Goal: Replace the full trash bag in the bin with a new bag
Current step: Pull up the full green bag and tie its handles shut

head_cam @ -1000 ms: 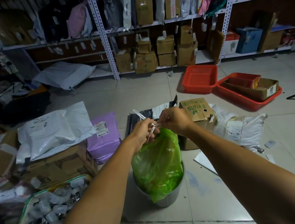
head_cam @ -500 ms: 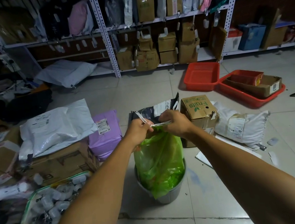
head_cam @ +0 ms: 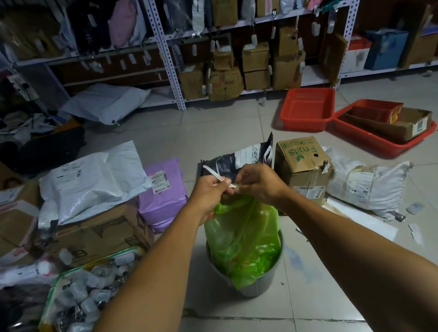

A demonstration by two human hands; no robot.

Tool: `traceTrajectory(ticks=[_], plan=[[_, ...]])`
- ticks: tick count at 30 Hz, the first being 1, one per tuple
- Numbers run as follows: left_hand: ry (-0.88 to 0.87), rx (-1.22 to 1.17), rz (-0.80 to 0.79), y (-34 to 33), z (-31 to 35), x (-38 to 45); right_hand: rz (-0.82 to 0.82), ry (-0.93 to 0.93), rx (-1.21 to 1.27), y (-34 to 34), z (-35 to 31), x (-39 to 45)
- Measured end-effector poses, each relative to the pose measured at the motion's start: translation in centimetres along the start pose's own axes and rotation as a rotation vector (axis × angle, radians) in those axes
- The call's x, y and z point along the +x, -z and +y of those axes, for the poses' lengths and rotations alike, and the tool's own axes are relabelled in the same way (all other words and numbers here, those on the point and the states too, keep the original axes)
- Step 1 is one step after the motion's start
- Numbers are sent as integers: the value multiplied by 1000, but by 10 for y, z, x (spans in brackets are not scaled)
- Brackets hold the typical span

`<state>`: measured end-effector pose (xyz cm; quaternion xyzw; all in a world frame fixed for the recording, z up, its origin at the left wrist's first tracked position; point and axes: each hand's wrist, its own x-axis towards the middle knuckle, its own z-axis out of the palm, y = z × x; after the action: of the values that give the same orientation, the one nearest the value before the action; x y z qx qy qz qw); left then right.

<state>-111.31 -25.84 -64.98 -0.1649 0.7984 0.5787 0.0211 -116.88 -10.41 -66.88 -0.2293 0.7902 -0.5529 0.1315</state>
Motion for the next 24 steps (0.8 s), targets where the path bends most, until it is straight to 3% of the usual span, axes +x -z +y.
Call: traceTrajectory(ticks=[3,6,9,12,15,18,20,24], plan=[[-5,34,23,2,0,-2,88,-17,-31,-1,-1,0],[-2,84,-2,6,-5,-6,180,15,-260,0,-3,1],[-107,158,13,8,-7,-4,132,103,-485,-2,-3,3],[-144,229,17,10,-5,0,69,78,-570,-2,0,3],[-135,316,49,7,-5,0,-2,20,-531,2,-3,2],[-149,316,22,-5,-3,-2,-45,-71,-295,3,-7,1],[-127,256,-26,-10,-1,-4,10,-104,-140,5,-6,1],[-167,245,-29,-2,-3,-5,162,-90,-79,15,4,0]])
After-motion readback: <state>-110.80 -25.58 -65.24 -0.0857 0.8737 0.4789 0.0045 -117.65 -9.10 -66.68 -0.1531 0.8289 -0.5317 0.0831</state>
